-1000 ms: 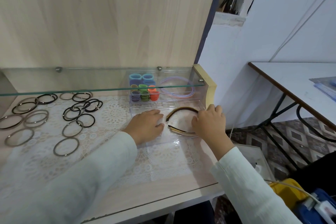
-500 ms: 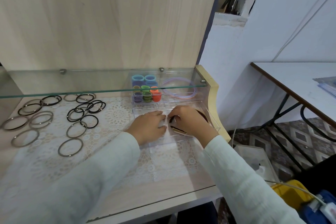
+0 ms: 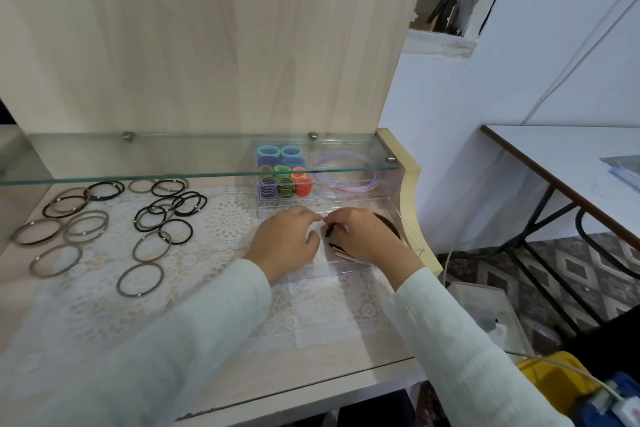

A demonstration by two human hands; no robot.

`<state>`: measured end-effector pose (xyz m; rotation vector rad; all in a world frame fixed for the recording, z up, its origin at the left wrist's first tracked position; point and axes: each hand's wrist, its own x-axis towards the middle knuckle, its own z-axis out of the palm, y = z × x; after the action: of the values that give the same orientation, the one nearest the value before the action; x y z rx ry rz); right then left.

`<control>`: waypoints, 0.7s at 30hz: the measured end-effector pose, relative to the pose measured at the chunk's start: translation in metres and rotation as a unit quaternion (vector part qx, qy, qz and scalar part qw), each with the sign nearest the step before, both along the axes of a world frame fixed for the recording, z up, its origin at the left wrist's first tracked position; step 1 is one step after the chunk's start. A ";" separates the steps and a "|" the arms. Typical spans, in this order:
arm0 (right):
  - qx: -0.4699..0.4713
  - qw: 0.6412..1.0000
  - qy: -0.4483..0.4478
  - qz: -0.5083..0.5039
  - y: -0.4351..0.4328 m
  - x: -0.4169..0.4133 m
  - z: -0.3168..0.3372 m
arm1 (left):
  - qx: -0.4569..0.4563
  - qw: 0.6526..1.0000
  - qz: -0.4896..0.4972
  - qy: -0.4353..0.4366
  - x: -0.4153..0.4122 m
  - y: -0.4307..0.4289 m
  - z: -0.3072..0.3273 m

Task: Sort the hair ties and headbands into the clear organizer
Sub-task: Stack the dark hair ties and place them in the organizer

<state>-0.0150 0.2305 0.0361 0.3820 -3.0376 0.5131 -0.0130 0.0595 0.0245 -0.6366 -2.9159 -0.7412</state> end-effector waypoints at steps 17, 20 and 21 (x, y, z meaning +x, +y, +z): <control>-0.148 0.981 0.123 -0.034 -0.046 0.022 -0.010 | 0.047 0.972 0.157 0.166 0.048 -0.101 -0.031; -0.148 0.973 0.174 -0.006 -0.073 0.026 -0.006 | 0.028 0.971 0.164 0.174 0.049 -0.126 -0.032; -0.144 0.972 0.183 0.008 -0.084 0.028 -0.005 | 0.028 0.968 0.170 0.181 0.049 -0.137 -0.033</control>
<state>0.0131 0.1464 0.0314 0.4294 -2.5610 0.7758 0.0360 -0.0780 -0.0083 -0.2242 -2.5582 -0.5898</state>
